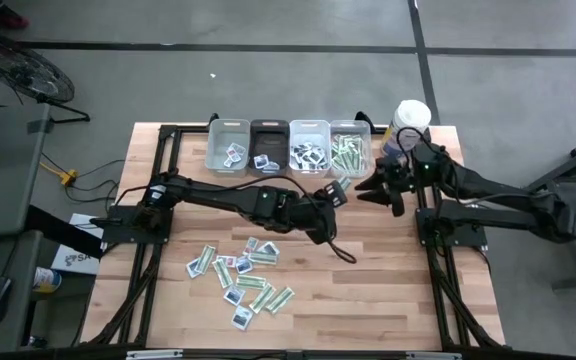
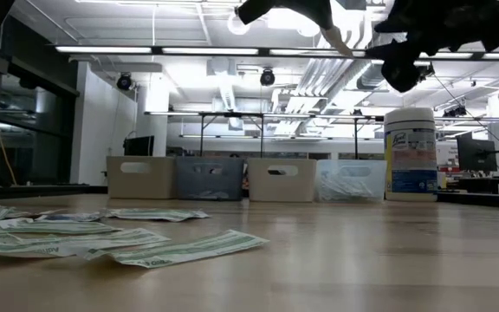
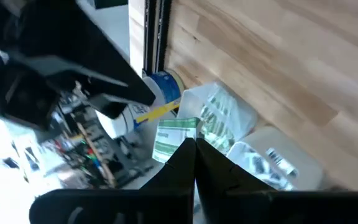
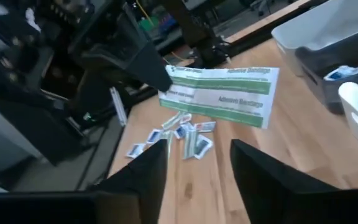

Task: Pick & Place First Aid Supplies
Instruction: Put the green bandage into the transparent bin

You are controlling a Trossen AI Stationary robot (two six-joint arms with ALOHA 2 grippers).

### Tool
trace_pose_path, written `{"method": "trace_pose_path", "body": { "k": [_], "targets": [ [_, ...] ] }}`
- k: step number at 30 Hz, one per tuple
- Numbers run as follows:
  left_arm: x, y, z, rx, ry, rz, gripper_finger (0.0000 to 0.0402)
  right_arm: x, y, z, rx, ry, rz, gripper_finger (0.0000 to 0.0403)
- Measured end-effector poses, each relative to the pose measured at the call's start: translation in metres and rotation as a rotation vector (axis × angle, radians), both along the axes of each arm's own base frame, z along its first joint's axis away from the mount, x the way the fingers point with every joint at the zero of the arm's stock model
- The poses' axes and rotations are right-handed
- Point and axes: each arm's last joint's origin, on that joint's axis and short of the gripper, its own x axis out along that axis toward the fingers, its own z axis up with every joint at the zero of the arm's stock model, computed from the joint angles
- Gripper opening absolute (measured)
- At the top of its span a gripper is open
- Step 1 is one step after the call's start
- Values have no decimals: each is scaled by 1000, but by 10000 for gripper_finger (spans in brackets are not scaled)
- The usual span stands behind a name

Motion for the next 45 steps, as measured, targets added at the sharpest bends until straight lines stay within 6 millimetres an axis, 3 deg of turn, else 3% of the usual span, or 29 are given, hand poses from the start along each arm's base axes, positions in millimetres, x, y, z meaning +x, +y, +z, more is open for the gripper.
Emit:
{"method": "trace_pose_path", "body": {
  "k": [5,10,20,26,34,39,45],
  "targets": [
    [0,0,0,69,51,-54,0,0,-9,1,47,-20,-6,213],
    [0,-4,1,92,50,-76,0,-6,-20,1,75,-23,-36,236],
    [4,-10,7,111,-6,-112,0,0,-45,1,190,-84,120,239],
    [5,-10,7,109,-14,-111,0,7,-49,2,233,-103,235,239],
    [5,-10,8,105,-19,-109,0,14,-55,-3,235,-102,236,238],
    [5,-10,8,103,-20,-107,0,15,-56,-5,242,-99,239,216],
    [5,-10,7,81,-33,-93,0,15,-56,-5,236,-100,234,140]
  ]
}}
